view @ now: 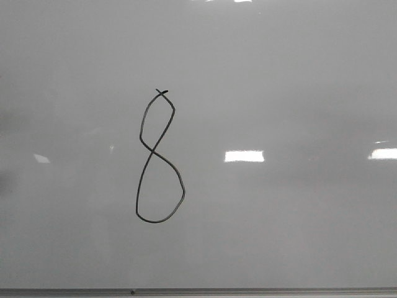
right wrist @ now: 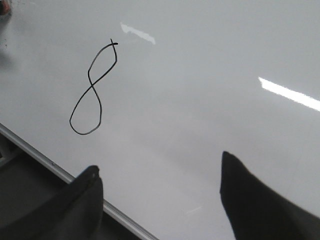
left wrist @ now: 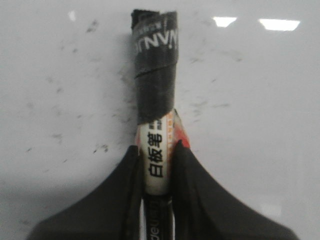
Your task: Write number 8 on whiteboard
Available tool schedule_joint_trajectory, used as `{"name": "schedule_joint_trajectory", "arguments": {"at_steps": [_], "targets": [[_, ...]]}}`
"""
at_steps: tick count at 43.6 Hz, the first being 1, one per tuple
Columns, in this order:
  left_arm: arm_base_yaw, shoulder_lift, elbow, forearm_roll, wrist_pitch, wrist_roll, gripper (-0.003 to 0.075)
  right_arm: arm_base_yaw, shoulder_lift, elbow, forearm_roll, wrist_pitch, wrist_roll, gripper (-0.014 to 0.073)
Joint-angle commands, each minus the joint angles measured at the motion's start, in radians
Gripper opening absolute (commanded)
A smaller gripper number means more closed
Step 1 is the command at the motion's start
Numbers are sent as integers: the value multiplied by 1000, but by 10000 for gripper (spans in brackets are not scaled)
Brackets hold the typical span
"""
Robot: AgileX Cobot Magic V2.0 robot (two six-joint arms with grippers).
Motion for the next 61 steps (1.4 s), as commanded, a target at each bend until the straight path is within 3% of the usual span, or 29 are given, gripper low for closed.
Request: {"name": "schedule_joint_trajectory", "arguments": {"at_steps": [1,20,31,42,55,61], "targets": [[-6,-15,-29,118,-111,-127,-18,-5,2,-24,22,-76,3,516],[42,-4,-30,187,-106,-145,-15,-5,2,-24,22,-76,3,516],[42,49,-30,235,-122,-151,109,-5,2,-24,22,-76,3,516],[42,49,-30,235,-150,-151,118,-5,2,-24,22,-73,3,516],[42,42,-30,235,-154,-151,343,-5,2,-24,22,-73,3,516],[42,21,-30,235,-156,-151,406,-5,2,-24,22,-73,3,516]]}}
